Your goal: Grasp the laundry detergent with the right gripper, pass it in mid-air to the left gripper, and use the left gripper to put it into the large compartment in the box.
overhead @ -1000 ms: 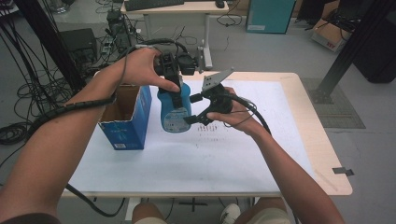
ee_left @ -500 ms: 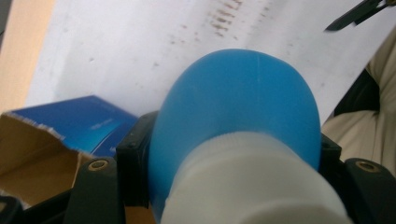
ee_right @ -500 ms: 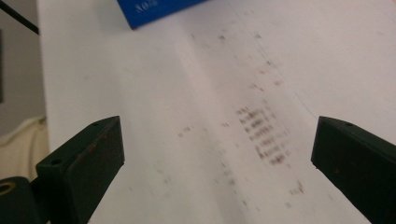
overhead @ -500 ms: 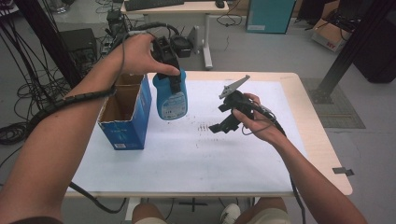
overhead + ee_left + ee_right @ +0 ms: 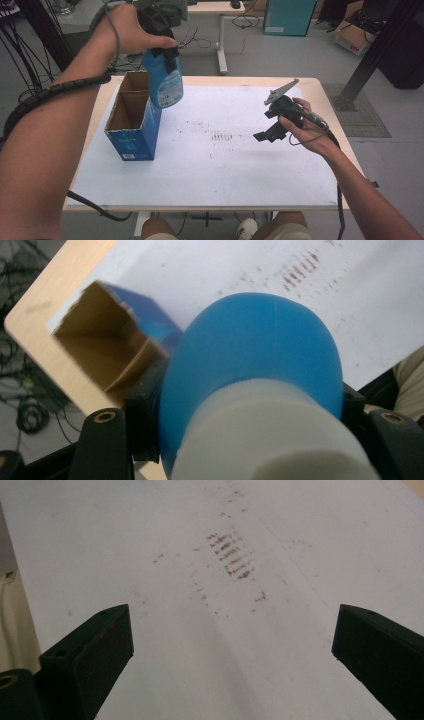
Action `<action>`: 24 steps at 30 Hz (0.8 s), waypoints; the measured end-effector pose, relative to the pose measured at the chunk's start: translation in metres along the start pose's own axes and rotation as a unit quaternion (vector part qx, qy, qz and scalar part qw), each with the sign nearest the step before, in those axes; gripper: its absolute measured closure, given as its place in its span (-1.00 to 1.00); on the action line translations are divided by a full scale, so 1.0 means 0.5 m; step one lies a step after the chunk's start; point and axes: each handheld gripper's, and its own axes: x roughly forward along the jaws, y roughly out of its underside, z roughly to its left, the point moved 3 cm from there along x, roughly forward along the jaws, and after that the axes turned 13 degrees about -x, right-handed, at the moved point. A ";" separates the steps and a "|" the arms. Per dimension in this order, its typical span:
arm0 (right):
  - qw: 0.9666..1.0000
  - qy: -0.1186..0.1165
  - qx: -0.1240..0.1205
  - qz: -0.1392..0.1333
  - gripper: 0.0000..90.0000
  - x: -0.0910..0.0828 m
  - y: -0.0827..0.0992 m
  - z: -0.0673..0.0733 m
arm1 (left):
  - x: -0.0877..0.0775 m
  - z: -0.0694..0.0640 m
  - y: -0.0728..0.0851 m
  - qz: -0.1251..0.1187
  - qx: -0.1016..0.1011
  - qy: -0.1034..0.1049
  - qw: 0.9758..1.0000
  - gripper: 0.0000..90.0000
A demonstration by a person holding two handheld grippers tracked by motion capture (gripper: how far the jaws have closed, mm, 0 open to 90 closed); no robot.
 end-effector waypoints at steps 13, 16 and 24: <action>0.999 0.026 0.004 0.036 -0.93 -0.063 0.034 -0.017 | -0.098 0.118 0.042 -0.032 -0.172 -0.022 0.984 -0.20; 0.999 0.030 0.000 0.041 -0.93 -0.073 0.036 -0.018 | -0.113 0.135 0.050 -0.039 -0.219 -0.023 0.975 -0.20; 0.998 0.039 -0.004 0.048 -0.92 -0.091 0.036 -0.015 | -0.136 0.180 0.071 -0.046 -0.312 -0.022 0.949 -0.19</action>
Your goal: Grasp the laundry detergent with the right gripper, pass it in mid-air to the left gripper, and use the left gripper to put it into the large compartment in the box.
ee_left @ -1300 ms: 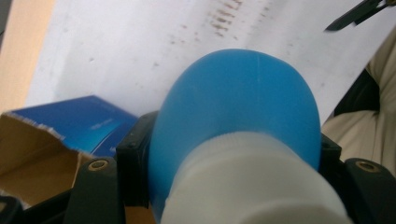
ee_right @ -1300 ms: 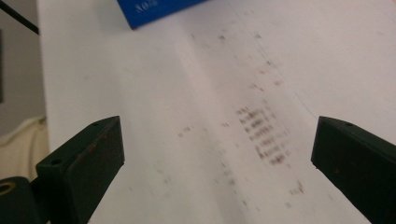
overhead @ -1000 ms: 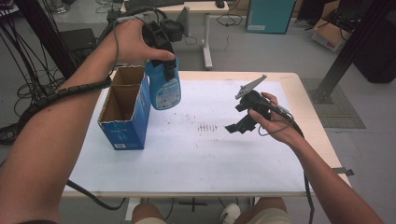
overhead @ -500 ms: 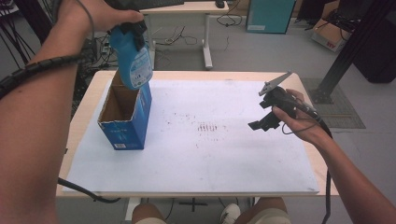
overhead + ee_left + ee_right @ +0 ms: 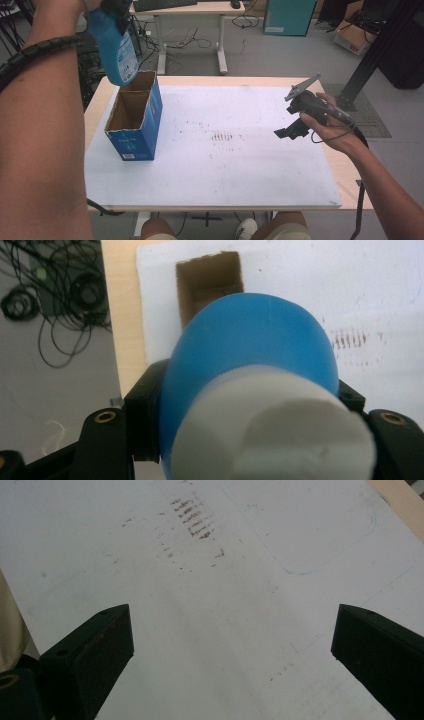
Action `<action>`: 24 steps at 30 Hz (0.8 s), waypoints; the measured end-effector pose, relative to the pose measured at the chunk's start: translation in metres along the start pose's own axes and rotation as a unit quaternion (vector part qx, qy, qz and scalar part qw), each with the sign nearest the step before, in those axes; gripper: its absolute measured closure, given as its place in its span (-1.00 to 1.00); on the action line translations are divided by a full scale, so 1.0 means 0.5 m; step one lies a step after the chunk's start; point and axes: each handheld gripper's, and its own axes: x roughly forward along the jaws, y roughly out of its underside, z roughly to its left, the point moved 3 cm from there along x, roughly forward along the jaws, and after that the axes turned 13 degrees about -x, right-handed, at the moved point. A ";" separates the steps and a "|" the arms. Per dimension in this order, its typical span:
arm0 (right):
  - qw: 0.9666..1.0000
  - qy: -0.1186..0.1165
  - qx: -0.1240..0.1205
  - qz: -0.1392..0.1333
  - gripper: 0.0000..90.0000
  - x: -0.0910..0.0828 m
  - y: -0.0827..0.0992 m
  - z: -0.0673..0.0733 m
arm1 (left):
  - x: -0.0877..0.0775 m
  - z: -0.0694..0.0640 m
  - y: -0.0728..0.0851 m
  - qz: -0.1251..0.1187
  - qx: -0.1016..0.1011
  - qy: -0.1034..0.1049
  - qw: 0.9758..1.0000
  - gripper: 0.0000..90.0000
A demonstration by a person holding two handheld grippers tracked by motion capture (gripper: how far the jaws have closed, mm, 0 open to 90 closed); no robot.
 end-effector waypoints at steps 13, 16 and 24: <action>1.000 -0.002 -0.005 0.005 -0.92 0.001 0.009 0.000 | 0.018 0.040 0.000 -0.001 -0.055 -0.008 0.998 -0.19; 1.000 0.000 -0.001 -0.001 -0.92 0.000 0.007 0.001 | 0.022 0.041 0.000 -0.003 -0.056 -0.009 0.998 -0.19; 1.000 -0.002 -0.009 -0.001 -0.92 0.002 0.008 0.004 | 0.050 0.044 0.007 -0.003 -0.066 -0.001 0.998 -0.19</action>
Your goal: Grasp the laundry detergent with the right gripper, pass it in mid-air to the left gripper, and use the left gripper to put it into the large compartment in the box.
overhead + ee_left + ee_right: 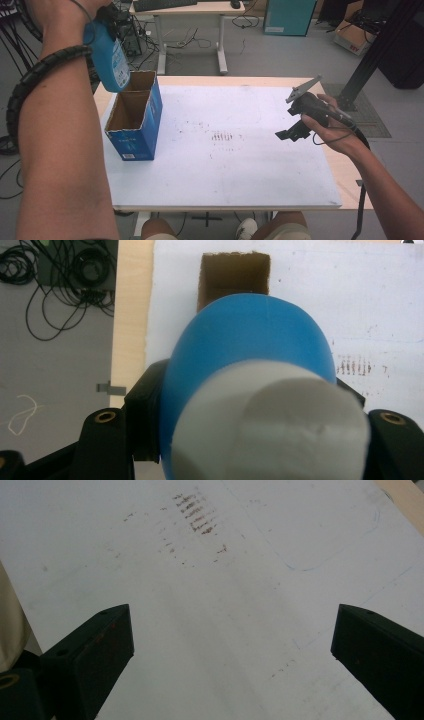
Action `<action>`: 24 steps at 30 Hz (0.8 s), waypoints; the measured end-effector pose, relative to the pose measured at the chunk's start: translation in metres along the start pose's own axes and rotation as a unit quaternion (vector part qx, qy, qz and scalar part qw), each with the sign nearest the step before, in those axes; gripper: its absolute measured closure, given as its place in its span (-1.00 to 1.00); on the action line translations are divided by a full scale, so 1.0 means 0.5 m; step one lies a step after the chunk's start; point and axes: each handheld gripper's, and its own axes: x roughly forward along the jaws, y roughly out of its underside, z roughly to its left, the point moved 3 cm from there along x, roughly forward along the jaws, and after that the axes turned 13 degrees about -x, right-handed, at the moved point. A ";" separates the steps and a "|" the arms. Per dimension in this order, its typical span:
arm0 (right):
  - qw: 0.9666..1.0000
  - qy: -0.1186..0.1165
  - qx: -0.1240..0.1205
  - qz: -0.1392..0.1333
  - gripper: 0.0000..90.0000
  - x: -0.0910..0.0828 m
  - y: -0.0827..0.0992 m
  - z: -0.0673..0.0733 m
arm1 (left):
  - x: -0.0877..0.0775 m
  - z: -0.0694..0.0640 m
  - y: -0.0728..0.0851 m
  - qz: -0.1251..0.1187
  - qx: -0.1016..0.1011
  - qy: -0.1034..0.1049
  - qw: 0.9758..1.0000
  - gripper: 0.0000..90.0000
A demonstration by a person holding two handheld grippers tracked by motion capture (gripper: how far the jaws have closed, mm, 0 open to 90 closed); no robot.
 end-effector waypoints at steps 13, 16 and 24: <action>1.000 0.001 0.005 0.002 -0.92 0.002 0.001 0.003 | 0.078 0.011 0.016 0.010 -0.009 0.006 1.000 -0.19; 1.000 0.000 0.004 0.001 -0.92 0.007 0.000 0.004 | 0.105 0.013 0.021 0.015 -0.011 0.006 1.000 -0.19; 1.000 -0.002 0.004 0.004 -0.92 0.011 0.001 0.004 | 0.169 0.020 0.034 0.023 -0.015 0.011 1.000 -0.19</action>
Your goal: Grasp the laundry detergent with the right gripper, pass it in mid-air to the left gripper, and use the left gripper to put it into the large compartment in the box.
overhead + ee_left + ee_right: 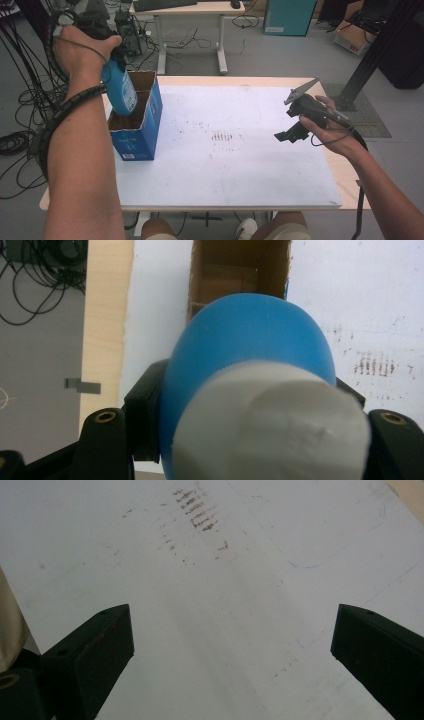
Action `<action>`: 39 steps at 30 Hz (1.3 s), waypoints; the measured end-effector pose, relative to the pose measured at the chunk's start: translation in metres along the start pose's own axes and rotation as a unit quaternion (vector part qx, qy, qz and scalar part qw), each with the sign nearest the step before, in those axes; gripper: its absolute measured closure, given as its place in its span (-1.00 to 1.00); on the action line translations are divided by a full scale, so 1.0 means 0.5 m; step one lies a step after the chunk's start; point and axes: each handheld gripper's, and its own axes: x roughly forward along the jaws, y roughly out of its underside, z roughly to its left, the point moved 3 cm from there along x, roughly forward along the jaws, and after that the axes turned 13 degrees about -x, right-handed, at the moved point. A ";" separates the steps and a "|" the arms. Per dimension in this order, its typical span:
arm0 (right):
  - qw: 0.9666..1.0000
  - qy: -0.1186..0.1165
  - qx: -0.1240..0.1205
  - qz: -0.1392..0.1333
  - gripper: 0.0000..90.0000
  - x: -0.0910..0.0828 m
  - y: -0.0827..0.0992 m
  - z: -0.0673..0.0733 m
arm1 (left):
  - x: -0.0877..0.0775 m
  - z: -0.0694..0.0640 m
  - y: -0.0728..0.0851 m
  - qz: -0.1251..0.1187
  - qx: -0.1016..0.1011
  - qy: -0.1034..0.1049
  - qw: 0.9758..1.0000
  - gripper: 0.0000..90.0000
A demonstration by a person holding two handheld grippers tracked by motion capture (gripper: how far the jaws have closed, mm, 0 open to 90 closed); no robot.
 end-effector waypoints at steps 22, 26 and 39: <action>1.000 -0.007 0.008 0.011 -0.92 0.031 0.003 -0.001 | 0.170 -0.008 0.030 0.019 0.001 0.000 1.000 -0.19; 1.000 -0.009 0.003 0.011 -0.92 0.034 0.007 -0.003 | 0.197 -0.011 0.037 0.023 0.002 -0.001 1.000 -0.19; 1.000 -0.008 0.015 0.012 -0.92 0.037 0.020 -0.002 | 0.248 -0.011 0.051 0.041 0.008 -0.008 0.999 -0.19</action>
